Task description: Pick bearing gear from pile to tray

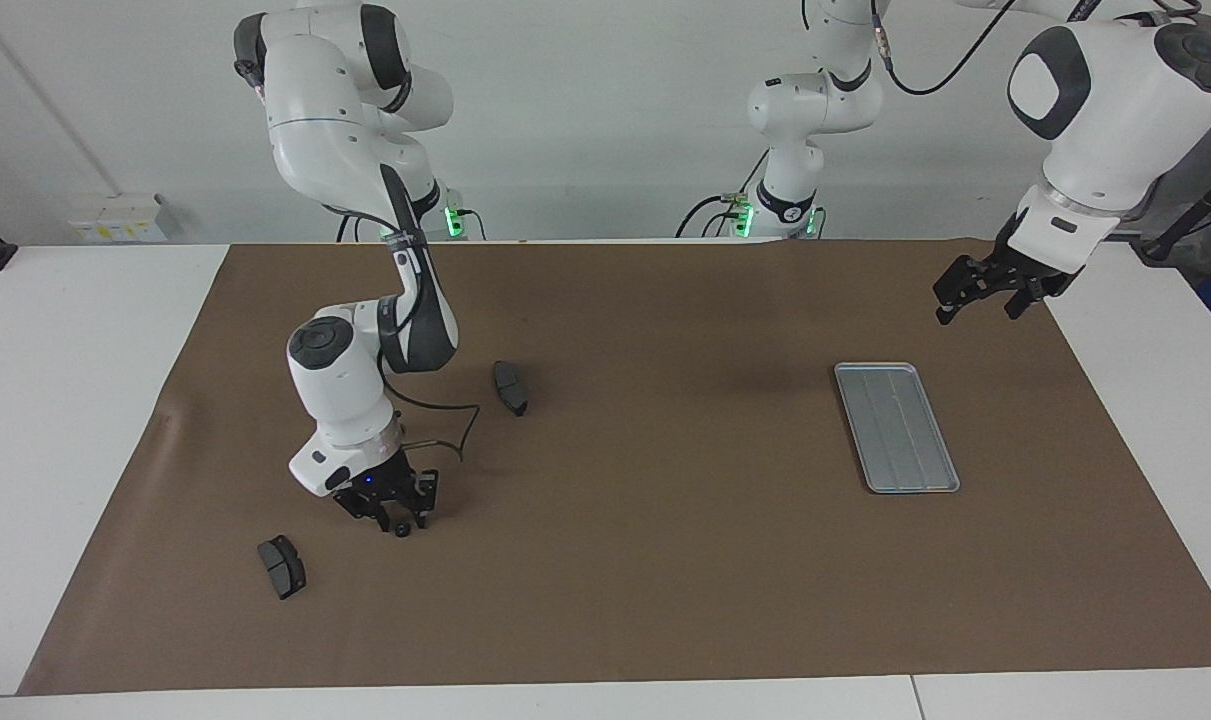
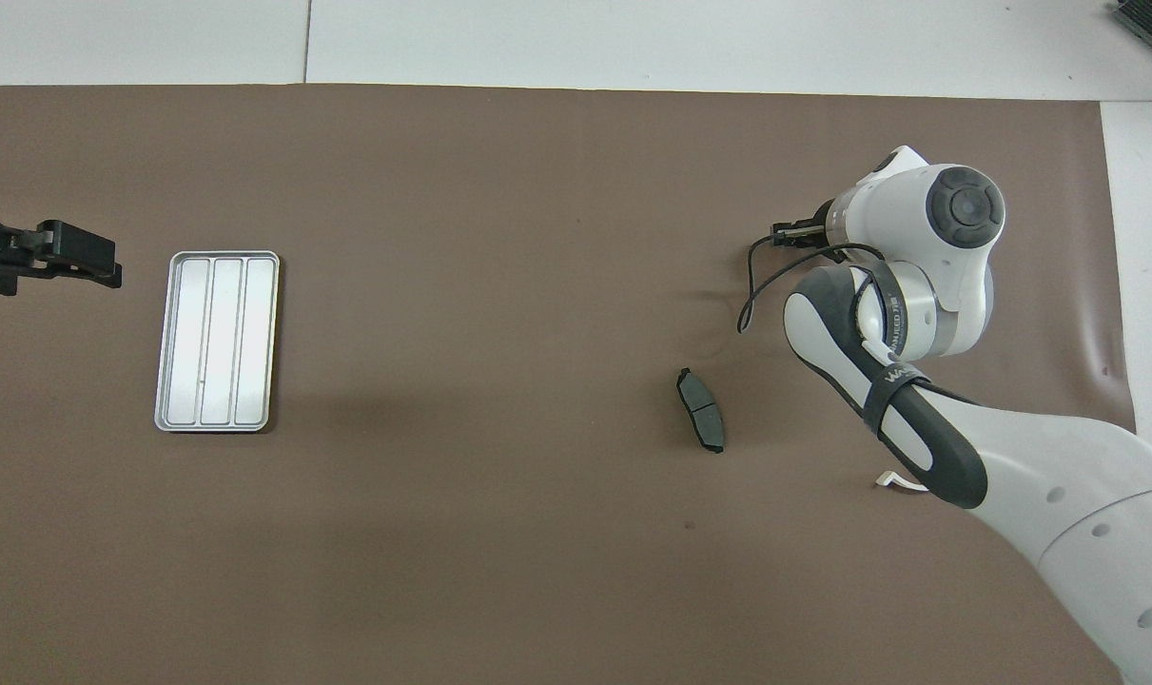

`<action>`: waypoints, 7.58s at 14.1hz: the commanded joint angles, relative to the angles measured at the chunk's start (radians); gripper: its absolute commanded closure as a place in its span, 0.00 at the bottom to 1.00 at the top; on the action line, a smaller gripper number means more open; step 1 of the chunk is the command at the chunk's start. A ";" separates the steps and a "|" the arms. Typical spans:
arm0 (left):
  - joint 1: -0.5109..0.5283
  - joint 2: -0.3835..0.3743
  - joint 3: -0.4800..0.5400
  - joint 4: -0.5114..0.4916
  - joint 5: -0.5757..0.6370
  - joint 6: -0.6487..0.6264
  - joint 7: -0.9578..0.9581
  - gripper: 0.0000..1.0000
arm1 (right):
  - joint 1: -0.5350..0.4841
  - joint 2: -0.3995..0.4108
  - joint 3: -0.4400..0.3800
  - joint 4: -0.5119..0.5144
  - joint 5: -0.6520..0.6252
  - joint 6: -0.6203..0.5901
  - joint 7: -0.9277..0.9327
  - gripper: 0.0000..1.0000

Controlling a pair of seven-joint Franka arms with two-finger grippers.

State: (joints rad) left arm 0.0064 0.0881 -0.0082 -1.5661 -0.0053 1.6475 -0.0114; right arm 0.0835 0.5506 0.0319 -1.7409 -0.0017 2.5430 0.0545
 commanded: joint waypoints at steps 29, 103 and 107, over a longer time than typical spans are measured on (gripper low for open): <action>-0.013 -0.031 0.001 -0.035 0.019 0.014 -0.001 0.00 | 0.111 0.150 0.534 0.231 -0.649 -0.241 1.275 1.00; -0.251 0.345 0.004 -0.055 0.010 0.431 -0.227 1.00 | 0.051 -0.218 0.086 -0.005 0.022 -0.317 0.273 1.00; -0.109 0.294 0.005 -0.182 0.010 0.474 0.046 1.00 | 0.053 -0.183 0.274 0.024 -0.026 -0.233 0.702 1.00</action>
State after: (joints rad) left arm -0.1491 0.4378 0.0088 -1.6437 0.0015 2.0854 -0.0611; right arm 0.1500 0.3373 0.2241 -1.7373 0.0060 2.2601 0.5650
